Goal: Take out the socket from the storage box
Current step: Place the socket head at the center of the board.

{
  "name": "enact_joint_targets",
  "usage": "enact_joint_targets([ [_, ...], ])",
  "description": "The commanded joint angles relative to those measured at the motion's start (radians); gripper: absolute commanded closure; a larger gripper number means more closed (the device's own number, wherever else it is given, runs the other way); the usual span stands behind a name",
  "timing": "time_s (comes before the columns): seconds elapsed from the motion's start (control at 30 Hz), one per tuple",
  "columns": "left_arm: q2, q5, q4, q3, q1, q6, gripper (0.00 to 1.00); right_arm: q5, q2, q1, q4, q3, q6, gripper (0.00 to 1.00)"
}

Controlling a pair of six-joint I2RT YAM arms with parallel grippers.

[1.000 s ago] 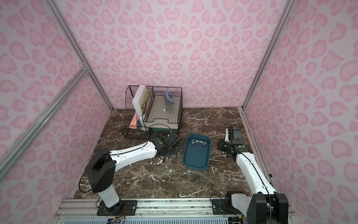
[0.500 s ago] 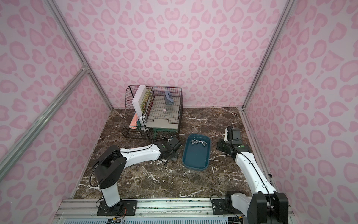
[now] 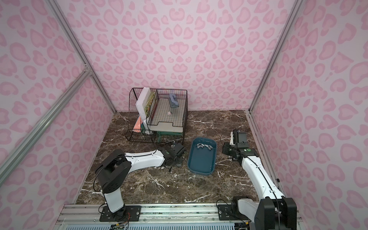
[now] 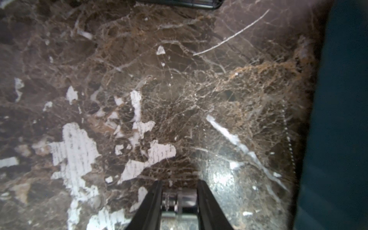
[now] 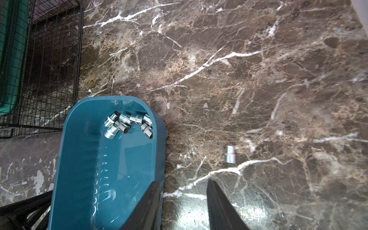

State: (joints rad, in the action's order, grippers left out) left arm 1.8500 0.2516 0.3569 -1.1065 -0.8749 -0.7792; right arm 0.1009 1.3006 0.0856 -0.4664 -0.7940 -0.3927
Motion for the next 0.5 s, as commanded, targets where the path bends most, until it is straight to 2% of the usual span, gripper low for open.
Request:
enact_joint_targets([
  [0.0, -0.011, 0.004, -0.004, 0.005, 0.002, -0.005, 0.65, -0.009, 0.006, 0.005, 0.022, -0.014, -0.007, 0.56],
  [0.47, -0.043, 0.019, 0.015, 0.011, 0.001, 0.017, 0.6, -0.018, 0.013, 0.038, 0.008, -0.042, -0.021, 0.54],
])
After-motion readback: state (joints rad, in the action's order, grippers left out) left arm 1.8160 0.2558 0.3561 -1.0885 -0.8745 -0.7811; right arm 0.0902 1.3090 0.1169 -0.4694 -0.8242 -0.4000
